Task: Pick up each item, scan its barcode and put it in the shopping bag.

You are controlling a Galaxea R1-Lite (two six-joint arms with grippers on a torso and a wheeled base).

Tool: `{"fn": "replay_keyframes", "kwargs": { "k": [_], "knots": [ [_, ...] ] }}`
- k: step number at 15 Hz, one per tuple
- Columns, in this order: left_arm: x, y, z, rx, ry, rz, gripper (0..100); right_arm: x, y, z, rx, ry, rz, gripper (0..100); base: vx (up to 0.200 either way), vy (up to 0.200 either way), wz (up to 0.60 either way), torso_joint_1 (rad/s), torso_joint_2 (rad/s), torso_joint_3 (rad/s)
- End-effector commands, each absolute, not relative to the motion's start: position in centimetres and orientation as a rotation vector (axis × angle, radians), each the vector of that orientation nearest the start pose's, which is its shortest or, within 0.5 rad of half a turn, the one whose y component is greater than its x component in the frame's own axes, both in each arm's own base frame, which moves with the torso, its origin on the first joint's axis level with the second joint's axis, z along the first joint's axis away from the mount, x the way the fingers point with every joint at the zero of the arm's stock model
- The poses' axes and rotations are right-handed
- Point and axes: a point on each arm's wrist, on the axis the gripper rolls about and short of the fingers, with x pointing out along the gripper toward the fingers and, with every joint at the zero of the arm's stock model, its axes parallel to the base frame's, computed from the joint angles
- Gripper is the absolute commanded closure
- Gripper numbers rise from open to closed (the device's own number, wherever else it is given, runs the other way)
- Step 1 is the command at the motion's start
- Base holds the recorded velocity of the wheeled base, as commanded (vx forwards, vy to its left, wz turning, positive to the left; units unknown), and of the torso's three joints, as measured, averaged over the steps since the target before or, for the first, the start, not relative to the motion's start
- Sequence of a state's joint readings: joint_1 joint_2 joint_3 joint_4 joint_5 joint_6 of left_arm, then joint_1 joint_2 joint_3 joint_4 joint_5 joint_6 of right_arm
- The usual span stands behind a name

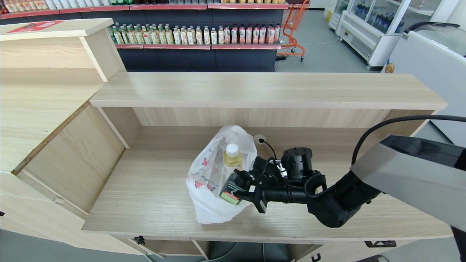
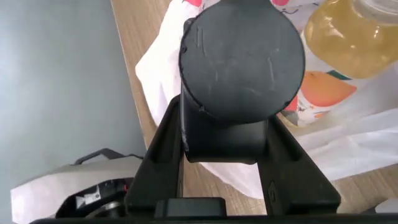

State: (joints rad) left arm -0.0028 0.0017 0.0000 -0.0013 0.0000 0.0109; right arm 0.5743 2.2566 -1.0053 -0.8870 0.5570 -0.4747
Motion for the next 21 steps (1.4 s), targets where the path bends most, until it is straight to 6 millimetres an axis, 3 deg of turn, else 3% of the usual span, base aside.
{"fn": "replay_keyframes", "kwargs": {
  "k": [1, 7, 14, 15, 18, 21],
  "knots": [
    [-2.3, 0.0, 7.6, 0.011, 0.0, -0.003, 0, 34.8, 24.1, 4.5, -0.443, 0.09, 1.191, 100, 0.0, 0.0, 0.0, 0.0, 0.0, 0.0],
    [-2.3, 0.0, 7.6, 0.011, 0.0, -0.002, 0, 35.5, 23.8, 2.2, -0.589, 0.053, 1.175, 100, 0.0, 0.0, 0.0, 0.0, 0.0, 0.0],
    [-2.3, 0.0, 7.6, 0.011, 0.0, -0.003, 0, 36.1, 23.2, 2.0, -0.598, 0.061, 1.133, 100, 0.0, 0.0, 0.0, 0.0, 0.0, 0.0],
    [-2.3, 0.0, 7.6, 0.011, 0.0, -0.003, 0, 36.1, 22.9, 2.0, -0.595, 0.066, 1.131, 0, 0.0, 0.0, 0.0, 0.0, 0.0, 0.0],
    [-2.3, 0.0, 7.6, 0.011, 0.0, -0.003, 0, 36.2, 23.0, 2.8, -0.563, 0.064, 1.126, 0, 0.0, 0.0, 0.0, 0.0, 0.0, 0.0],
    [-2.3, 0.0, 7.6, 0.011, 0.0, -0.003, 0, 34.9, 22.8, 7.6, -0.386, 0.072, 1.104, 0, 0.0, 0.0, 0.0, 0.0, 0.0, 0.0]
  ]
}}
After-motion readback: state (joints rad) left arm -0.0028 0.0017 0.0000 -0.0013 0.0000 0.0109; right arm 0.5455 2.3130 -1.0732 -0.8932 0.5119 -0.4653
